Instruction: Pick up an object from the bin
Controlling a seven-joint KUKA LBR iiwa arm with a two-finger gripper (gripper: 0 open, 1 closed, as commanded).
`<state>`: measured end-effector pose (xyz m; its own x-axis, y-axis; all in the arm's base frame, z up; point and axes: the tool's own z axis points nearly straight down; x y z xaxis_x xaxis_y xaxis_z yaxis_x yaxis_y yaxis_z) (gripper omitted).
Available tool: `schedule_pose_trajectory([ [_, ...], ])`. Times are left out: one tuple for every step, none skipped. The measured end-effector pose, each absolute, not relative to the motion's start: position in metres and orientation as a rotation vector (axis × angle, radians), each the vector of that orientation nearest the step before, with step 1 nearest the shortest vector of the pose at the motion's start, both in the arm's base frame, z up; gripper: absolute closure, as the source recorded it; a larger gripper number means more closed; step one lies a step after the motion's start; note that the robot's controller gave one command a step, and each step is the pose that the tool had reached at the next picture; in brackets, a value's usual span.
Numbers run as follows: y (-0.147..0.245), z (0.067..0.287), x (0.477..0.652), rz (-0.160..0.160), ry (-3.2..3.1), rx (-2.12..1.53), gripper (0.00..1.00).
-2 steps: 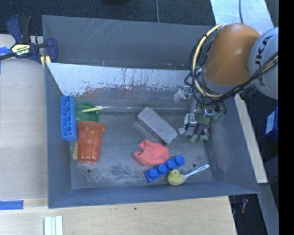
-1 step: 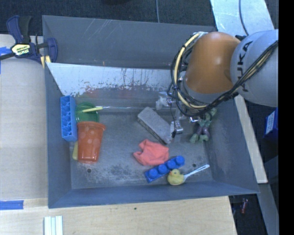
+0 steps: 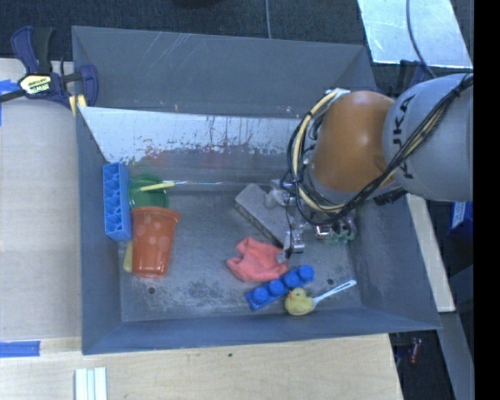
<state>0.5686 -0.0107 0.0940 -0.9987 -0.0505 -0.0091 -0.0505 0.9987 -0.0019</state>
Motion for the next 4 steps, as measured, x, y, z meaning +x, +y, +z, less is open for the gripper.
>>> schedule_pose_trajectory([
  [0.041,0.076,0.545,0.004,3.108,-0.186,1.00],
  [0.041,0.076,0.545,0.004,3.108,-0.186,1.00],
  [0.029,0.131,0.532,0.001,3.116,-0.216,1.00],
  [0.042,0.181,0.539,0.004,3.113,-0.219,0.00],
])
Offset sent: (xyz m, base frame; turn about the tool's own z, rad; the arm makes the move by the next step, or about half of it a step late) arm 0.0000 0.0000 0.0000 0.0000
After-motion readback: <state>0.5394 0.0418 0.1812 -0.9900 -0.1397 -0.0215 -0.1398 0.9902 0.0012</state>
